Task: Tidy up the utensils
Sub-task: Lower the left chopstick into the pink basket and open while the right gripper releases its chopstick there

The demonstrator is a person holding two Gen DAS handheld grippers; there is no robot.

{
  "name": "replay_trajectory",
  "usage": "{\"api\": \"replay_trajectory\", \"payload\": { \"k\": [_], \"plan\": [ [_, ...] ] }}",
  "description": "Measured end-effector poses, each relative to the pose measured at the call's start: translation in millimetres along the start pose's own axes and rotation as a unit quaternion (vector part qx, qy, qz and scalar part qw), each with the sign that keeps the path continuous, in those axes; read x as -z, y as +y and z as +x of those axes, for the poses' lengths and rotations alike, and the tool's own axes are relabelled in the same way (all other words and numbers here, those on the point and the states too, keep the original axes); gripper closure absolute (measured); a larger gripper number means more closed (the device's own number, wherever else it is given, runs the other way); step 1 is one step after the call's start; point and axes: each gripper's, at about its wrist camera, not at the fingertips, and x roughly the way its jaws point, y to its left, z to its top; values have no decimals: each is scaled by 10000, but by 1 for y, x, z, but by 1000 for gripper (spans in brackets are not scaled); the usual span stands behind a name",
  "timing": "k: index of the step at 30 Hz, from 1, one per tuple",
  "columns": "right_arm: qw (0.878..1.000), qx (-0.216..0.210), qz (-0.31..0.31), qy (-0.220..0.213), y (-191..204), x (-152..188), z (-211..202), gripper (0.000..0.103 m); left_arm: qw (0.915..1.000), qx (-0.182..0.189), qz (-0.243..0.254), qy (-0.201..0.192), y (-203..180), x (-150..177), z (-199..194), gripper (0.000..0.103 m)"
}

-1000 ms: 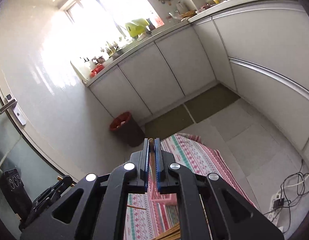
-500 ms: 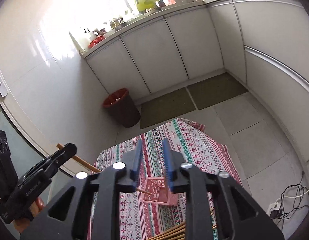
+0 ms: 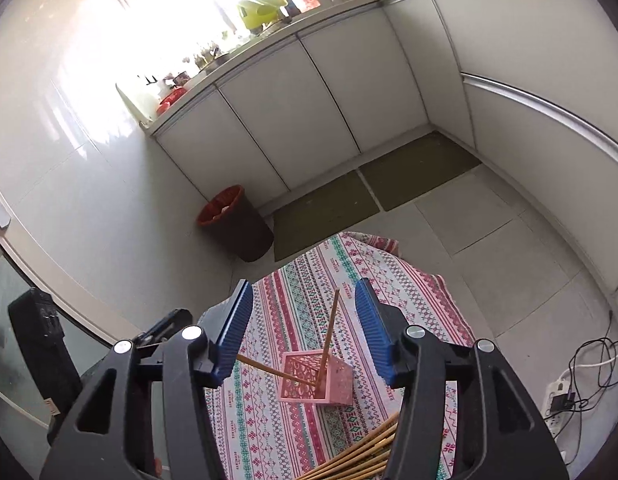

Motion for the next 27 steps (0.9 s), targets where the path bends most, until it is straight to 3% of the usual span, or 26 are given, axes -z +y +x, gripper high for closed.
{"api": "replay_trajectory", "payload": {
  "k": [1,3,7,10,15,18,23,27],
  "plan": [
    [10000,15,-2,11,0,1,1,50,10000,-40,-6,68,1,2,3,74],
    [10000,46,-26,47,0,2,2,49,9999,-102,-20,76,2,4,3,69],
    [9999,81,-52,88,-2,5,2,42,9997,-174,-87,-129,5,3,-9,48],
    [9999,109,-27,47,-4,6,1,34,9990,-200,-161,-369,7,0,-24,39],
    [9996,267,-1,-15,-11,13,-1,23,9974,-294,-154,-638,5,-1,-47,33],
    [9985,537,-39,-70,-21,22,-3,16,9977,-247,1,-637,-4,3,-54,20],
    [9899,1412,-10,143,-68,52,1,8,9988,-14,495,-59,-30,25,-36,11],
    [9778,1968,365,617,-113,74,7,8,9929,149,870,800,-52,57,3,8]
  ]
}}
